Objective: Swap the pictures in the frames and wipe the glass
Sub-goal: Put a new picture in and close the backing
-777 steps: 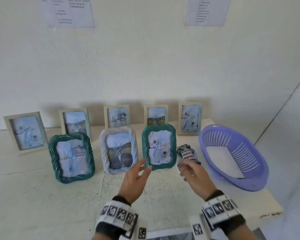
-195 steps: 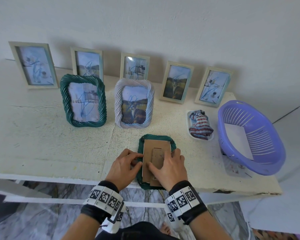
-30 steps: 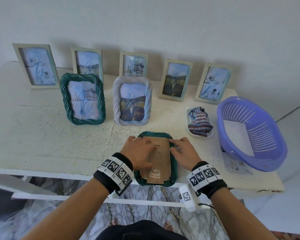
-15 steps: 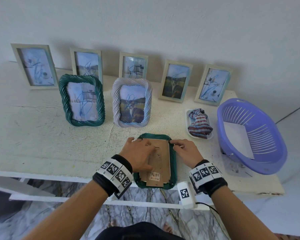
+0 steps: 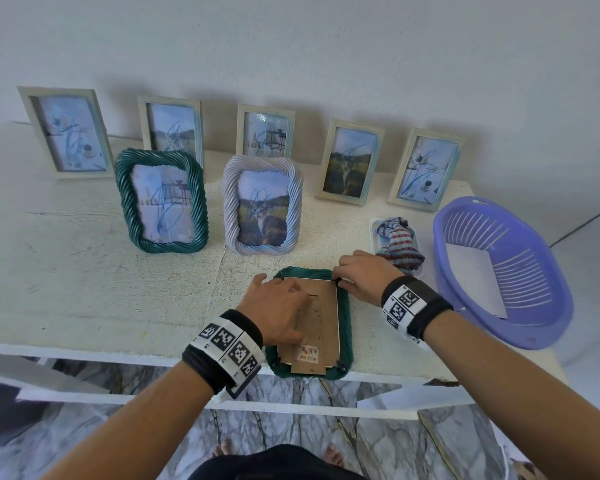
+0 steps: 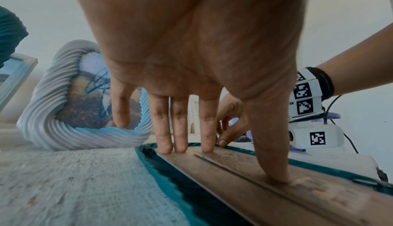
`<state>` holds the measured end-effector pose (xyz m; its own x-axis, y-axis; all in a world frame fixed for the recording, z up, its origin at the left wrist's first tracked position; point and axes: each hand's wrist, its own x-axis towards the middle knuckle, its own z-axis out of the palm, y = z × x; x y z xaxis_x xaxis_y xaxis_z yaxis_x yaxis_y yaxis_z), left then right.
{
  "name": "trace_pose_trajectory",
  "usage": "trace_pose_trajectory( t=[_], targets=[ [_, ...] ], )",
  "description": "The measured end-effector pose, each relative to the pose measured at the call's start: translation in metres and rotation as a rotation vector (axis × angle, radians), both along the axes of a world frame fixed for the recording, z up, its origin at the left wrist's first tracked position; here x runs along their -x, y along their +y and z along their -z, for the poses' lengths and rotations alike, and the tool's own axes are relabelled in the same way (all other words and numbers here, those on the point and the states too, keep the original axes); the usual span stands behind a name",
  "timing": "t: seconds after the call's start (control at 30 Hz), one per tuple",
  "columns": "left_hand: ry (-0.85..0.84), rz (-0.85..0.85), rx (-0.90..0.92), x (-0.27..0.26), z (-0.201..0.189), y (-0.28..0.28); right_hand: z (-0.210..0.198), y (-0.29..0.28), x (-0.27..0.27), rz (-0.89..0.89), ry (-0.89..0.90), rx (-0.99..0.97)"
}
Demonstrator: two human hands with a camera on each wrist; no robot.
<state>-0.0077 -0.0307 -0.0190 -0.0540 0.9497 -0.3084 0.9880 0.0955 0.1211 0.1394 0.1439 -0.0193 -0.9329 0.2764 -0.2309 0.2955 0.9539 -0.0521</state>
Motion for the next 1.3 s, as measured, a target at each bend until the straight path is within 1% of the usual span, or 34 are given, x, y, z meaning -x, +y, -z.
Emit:
trace_pose_trajectory(
  t=[0.1, 0.23, 0.33, 0.5, 0.63, 0.7, 0.77, 0.83, 0.87, 0.93, 1.0, 1.03, 1.1, 1.23, 1.3],
  targets=[
    [0.005, 0.002, -0.002, 0.000, 0.000, 0.000, 0.001, 0.001, 0.003, -0.075, -0.021, -0.015],
    [0.002, -0.002, -0.003, 0.000, 0.000, 0.001, 0.011, 0.003, 0.003, -0.066, 0.007, 0.033],
    [0.002, 0.000, -0.007, 0.000, 0.000, 0.000, 0.015, 0.004, 0.002, -0.011, 0.034, 0.091],
    [-0.008, 0.011, -0.019, 0.001, -0.001, 0.000, 0.010, 0.001, 0.002, 0.086, 0.054, 0.163],
    [-0.065, 0.021, -0.020, 0.005, -0.002, -0.002, 0.008, -0.021, -0.005, 0.212, 0.146, 0.125],
    [-0.121, 0.023, -0.031, 0.010, -0.002, -0.004, 0.009, -0.039, -0.008, 0.263, 0.122, 0.122],
    [-0.255, -0.030, -0.083, 0.016, 0.000, -0.006, 0.013, -0.053, -0.011, 0.298, 0.069, 0.119],
    [-0.380, -0.143, -0.159, 0.023, 0.003, -0.008, 0.016, -0.059, -0.013, 0.328, 0.079, 0.114],
    [-0.390, -0.196, -0.192, 0.025, 0.005, -0.009, 0.018, -0.059, -0.014, 0.340, 0.091, 0.124],
    [-0.347, -0.277, -0.214, 0.031, 0.010, -0.010, 0.019, -0.061, -0.015, 0.358, 0.103, 0.156],
    [-0.324, -0.334, -0.177, 0.034, 0.014, -0.009, 0.019, -0.062, -0.014, 0.368, 0.107, 0.176],
    [-0.339, -0.344, -0.156, 0.035, 0.014, -0.009, 0.019, -0.063, -0.014, 0.374, 0.107, 0.183],
    [-0.371, -0.319, -0.114, 0.036, 0.014, -0.009, 0.017, -0.065, -0.013, 0.385, 0.109, 0.196],
    [-0.340, -0.249, 0.008, 0.038, 0.012, -0.009, 0.016, -0.068, -0.014, 0.404, 0.130, 0.227],
    [-0.365, -0.249, 0.038, 0.037, 0.011, -0.009, 0.015, -0.069, -0.014, 0.415, 0.134, 0.244]
  ],
)
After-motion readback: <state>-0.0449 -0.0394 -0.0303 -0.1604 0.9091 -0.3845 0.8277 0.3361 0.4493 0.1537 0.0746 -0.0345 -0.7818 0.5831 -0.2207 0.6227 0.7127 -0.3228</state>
